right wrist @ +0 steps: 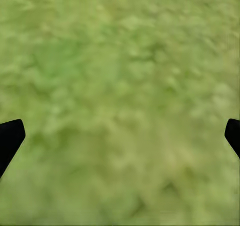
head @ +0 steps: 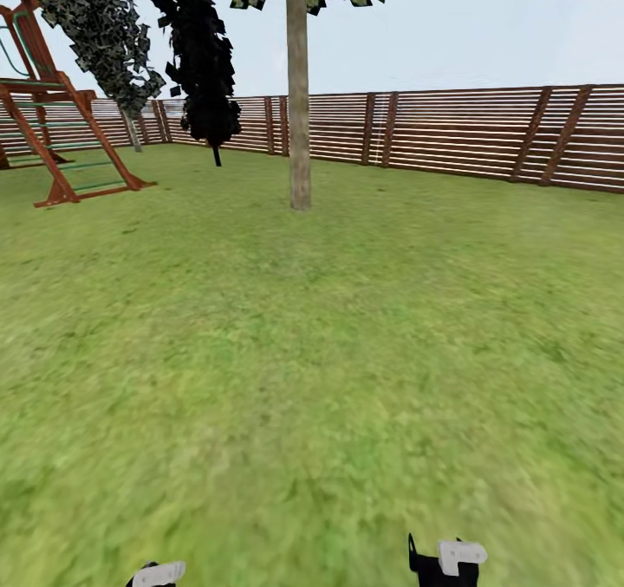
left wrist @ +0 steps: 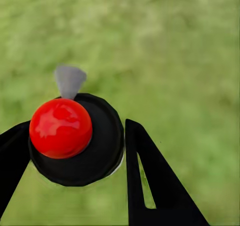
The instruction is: In the garden, pick up the pesticide atomizer on the floor and spray pesticide onto both trees until each tree trunk is fully covered.
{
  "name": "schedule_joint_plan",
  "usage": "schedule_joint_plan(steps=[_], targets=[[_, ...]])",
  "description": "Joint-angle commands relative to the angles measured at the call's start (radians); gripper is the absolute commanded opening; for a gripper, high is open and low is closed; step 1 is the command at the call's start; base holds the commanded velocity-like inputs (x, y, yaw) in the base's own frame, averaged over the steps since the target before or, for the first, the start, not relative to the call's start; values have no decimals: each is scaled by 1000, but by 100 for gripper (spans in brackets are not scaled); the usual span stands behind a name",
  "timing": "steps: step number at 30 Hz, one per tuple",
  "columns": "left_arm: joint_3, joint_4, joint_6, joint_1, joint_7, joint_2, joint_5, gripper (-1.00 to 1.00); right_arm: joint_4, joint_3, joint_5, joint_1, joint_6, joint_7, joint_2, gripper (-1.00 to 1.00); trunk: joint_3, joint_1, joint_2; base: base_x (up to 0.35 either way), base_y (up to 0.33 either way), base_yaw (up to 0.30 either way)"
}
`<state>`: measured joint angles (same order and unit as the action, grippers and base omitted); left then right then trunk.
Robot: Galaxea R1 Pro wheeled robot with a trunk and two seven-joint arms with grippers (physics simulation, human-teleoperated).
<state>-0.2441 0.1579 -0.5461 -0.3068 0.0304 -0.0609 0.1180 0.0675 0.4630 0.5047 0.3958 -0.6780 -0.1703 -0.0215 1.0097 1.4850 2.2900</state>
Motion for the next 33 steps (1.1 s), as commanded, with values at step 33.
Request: schedule_joint_plan(steps=[33], targets=[[0,1,0,1,0,1,0,-100,0,0,0,0,0,0,0,100,0,0,0,339,0,0]])
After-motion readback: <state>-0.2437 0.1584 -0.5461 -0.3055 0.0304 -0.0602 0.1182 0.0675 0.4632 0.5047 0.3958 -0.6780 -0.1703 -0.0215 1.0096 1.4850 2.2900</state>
